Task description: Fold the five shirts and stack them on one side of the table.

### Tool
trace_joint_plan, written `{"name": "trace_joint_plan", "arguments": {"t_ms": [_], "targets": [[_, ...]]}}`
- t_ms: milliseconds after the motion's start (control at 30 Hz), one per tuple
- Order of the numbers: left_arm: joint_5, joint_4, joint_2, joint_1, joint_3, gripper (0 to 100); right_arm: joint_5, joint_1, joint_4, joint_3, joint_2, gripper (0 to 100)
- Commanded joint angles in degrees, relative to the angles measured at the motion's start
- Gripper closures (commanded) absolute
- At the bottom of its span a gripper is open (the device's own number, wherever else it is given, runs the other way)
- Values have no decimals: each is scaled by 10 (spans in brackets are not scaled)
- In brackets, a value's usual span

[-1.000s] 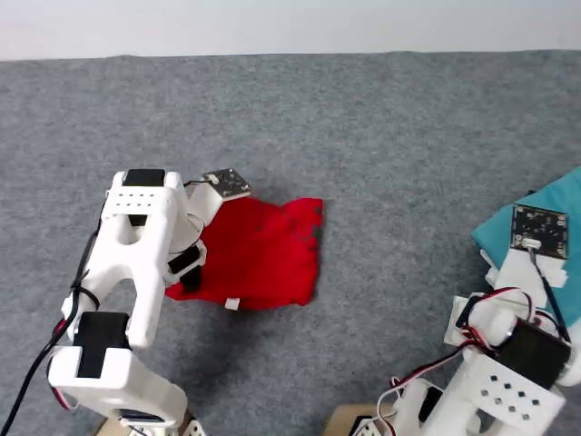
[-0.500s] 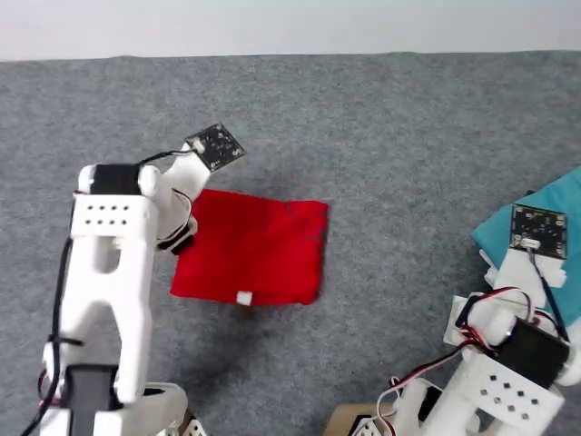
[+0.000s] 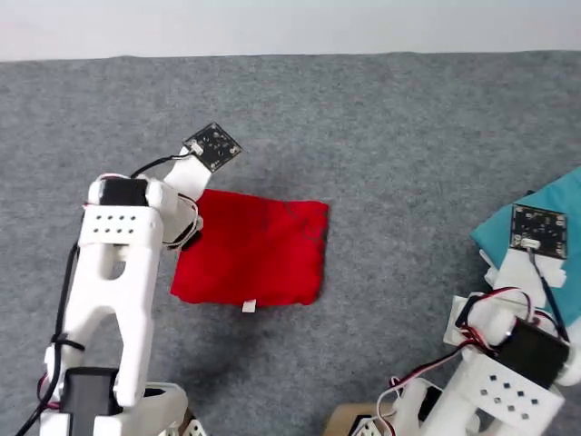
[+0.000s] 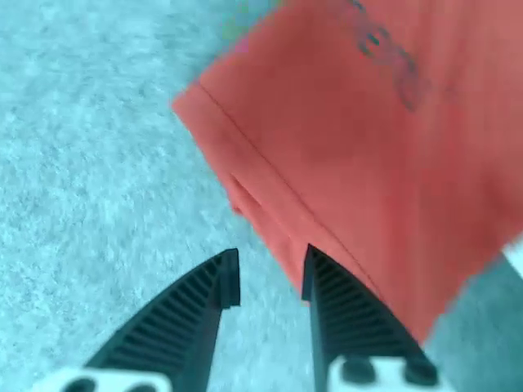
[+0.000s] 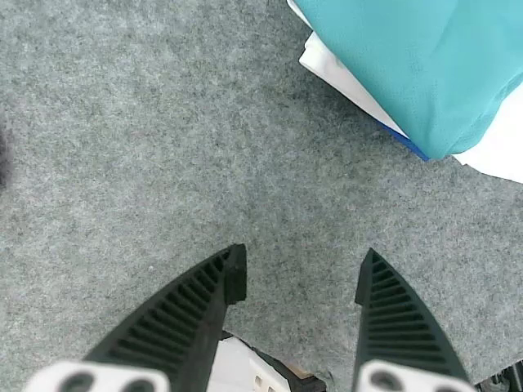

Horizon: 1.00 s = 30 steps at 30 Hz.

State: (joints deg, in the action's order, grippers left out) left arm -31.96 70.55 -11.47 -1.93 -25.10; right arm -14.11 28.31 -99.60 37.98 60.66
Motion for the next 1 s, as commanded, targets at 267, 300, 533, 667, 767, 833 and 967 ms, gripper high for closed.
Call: {"name": "trace_joint_plan", "arguments": {"t_ms": [267, 300, 533, 667, 767, 833, 967], "targets": [[68, -223, -25, 58, -122, 997, -4, 3, 5, -4, 5, 767], [68, -231, -24, 58, -127, 997, -4, 3, 5, -4, 5, 767], [68, -258, 67, 53, -116, 997, -4, 3, 5, -4, 5, 767], [68, -258, 127, 36, -69, 997, -4, 3, 5, -4, 5, 767], [68, -240, 162, 18, -26, 997, -5, 3, 5, -4, 3, 767], [68, -225, 181, 8, 4, 997, -5, 3, 5, -4, 3, 767], [68, -196, 206, -6, 64, 997, -5, 3, 5, -4, 0, 767]]}}
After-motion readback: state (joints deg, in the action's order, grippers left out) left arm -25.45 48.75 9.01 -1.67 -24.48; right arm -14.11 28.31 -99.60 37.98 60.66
